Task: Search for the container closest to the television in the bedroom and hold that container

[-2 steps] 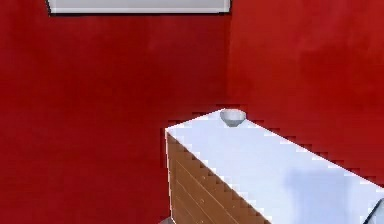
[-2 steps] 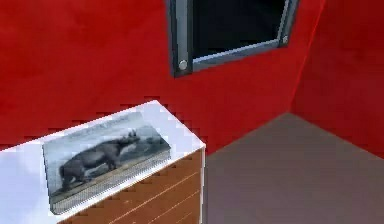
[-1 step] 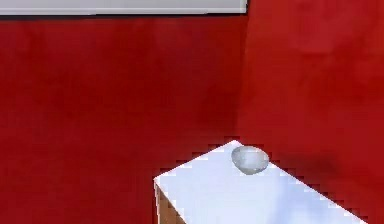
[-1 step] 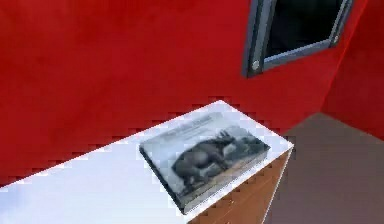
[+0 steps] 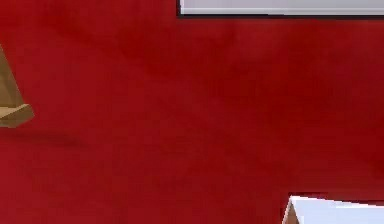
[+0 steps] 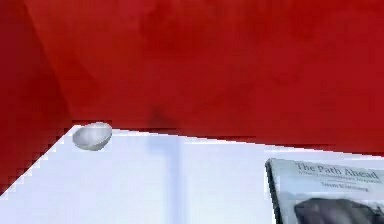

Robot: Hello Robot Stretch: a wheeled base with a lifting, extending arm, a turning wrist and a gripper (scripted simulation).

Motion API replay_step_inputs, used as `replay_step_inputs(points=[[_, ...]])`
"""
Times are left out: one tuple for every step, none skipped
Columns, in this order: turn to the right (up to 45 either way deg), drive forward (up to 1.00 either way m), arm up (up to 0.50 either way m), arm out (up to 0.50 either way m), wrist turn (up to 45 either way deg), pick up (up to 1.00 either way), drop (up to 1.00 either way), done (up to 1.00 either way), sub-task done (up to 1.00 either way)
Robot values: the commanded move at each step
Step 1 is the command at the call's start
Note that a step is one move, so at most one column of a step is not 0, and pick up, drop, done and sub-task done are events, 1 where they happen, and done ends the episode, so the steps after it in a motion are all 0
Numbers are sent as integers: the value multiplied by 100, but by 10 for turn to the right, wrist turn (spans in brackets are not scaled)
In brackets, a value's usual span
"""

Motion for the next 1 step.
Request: replay_step_inputs(points=[[-240,0,0,0,0,0,0,0,0]])
